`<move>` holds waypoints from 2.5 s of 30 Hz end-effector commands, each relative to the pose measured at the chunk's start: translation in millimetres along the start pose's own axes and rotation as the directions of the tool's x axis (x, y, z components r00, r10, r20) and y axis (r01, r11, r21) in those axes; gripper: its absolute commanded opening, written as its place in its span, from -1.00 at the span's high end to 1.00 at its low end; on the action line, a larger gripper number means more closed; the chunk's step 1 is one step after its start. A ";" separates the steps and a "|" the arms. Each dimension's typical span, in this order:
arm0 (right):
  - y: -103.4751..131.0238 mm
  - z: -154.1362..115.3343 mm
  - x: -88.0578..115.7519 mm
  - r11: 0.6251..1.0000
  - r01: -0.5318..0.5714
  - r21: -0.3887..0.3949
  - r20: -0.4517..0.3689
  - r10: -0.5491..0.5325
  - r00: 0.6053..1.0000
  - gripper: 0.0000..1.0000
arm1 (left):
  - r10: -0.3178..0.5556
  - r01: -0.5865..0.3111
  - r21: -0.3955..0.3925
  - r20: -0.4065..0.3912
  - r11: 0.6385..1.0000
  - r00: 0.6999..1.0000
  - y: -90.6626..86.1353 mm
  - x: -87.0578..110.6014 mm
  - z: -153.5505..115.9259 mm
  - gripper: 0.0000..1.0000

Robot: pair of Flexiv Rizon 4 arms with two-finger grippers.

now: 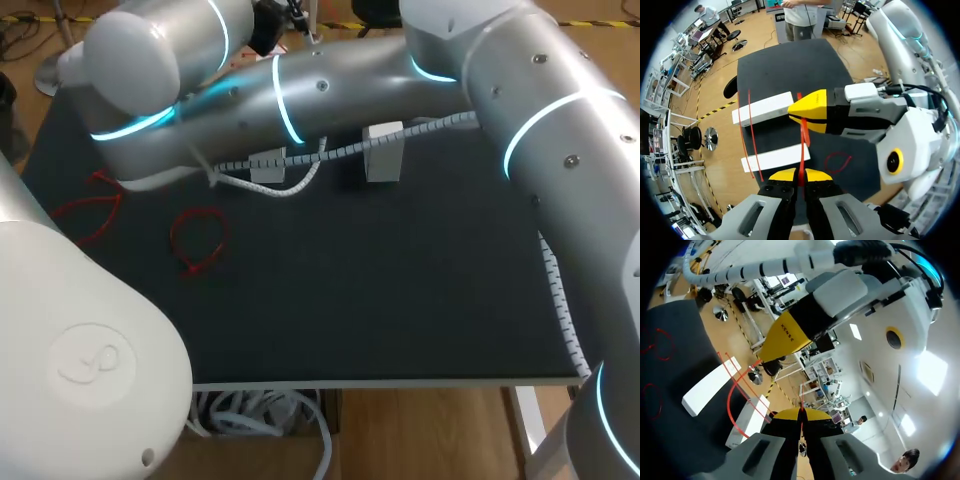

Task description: Grab the tape and strap the tape.

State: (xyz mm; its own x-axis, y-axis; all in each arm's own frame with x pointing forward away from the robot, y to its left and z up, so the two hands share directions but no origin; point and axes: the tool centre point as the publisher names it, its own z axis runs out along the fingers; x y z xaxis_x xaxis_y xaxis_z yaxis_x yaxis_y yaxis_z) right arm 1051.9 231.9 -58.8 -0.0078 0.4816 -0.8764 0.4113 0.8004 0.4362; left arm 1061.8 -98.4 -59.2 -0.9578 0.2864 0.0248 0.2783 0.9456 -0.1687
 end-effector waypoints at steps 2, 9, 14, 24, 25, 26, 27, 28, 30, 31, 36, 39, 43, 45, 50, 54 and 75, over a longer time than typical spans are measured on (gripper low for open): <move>-0.3 2.5 -2.0 1.000 -0.015 0.005 0.021 0.015 1.000 1.00 | 0.000 0.000 -0.003 -0.001 1.000 1.000 -0.3 0.8 -0.9 1.00; -1.0 5.3 -2.5 0.999 -0.020 0.033 0.033 0.019 0.999 1.00 | 0.000 0.000 -0.003 -0.001 1.000 1.000 -0.3 0.8 -0.9 1.00; 1.7 7.3 1.4 0.999 -0.009 0.047 0.038 0.007 0.999 1.00 | 0.000 0.000 -0.003 -0.001 1.000 1.000 -0.3 0.8 -0.9 1.00; 9.4 12.4 3.7 0.999 0.018 0.040 0.044 -0.020 0.999 1.00 | 0.000 0.000 -0.003 -0.001 1.000 1.000 -0.3 0.8 -0.9 1.00; 10.3 13.0 3.8 0.999 0.020 0.039 0.044 -0.022 0.999 1.00 | 0.000 0.000 -0.003 -0.001 1.000 1.000 -0.3 0.8 -0.9 1.00; 11.4 13.5 3.8 0.999 0.021 0.037 0.044 -0.022 0.999 1.00 | 0.000 0.000 -0.003 -0.001 1.000 1.000 -0.3 0.8 -0.9 1.00; 12.6 13.8 3.7 0.999 0.023 0.034 0.046 -0.024 0.999 1.00 | 0.000 0.000 -0.003 -0.001 1.000 1.000 -0.3 0.8 -0.9 1.00; 13.8 14.1 3.6 0.999 0.027 0.030 0.050 -0.028 0.998 1.00 | 0.000 0.000 -0.003 -0.001 1.000 1.000 -0.3 0.8 -0.9 1.00; 16.1 14.4 3.6 0.999 0.033 0.025 0.056 -0.034 0.998 1.00 | 0.000 0.000 -0.003 -0.001 1.000 1.000 -0.3 0.8 -0.9 1.00; 16.9 14.4 3.9 0.999 0.035 0.022 0.056 -0.037 0.998 1.00 | 0.000 0.000 -0.003 -0.001 1.000 1.000 -0.3 0.8 -0.9 1.00; 19.8 11.7 7.9 0.999 0.050 0.009 0.048 -0.050 0.998 1.00 | 0.000 0.000 -0.003 -0.001 1.000 1.000 -0.3 0.8 -0.9 1.00; 20.6 10.0 10.7 0.998 0.055 0.003 0.039 -0.055 0.998 1.00 | 0.000 0.000 -0.003 -0.001 1.000 1.000 -0.3 0.8 -0.9 1.00; 22.6 7.7 13.3 0.998 0.056 -0.008 0.034 -0.056 0.998 1.00 | 0.000 0.000 -0.003 -0.001 1.000 1.000 -0.3 0.8 -0.9 1.00; 23.3 7.7 14.0 0.998 0.055 -0.011 0.034 -0.054 0.998 1.00 | 0.000 0.000 -0.003 -0.001 1.000 1.000 -0.3 0.8 -0.9 1.00; 26.3 8.7 13.3 0.998 0.052 -0.021 0.040 -0.051 0.998 1.00 | 0.000 0.000 -0.003 -0.001 1.000 1.000 -0.3 0.8 -0.9 1.00; 27.9 8.6 13.1 0.998 0.052 -0.025 0.044 -0.051 0.998 1.00 | 0.000 0.000 -0.003 -0.001 1.000 1.000 -0.3 0.8 -0.9 1.00; 35.7 3.6 17.1 0.998 0.050 -0.045 0.055 -0.047 0.997 1.00 | 0.000 0.000 -0.003 -0.001 1.000 1.000 -0.3 0.8 -0.9 1.00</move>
State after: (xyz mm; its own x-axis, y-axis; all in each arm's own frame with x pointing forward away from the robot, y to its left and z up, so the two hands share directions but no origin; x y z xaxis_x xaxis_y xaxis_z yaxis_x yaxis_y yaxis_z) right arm 1069.4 264.5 -58.8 0.0185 0.4267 -0.9042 0.3633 0.8397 0.4037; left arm 1061.8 -98.4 -59.2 -0.9578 0.2864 0.0248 0.2783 0.9456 -0.1687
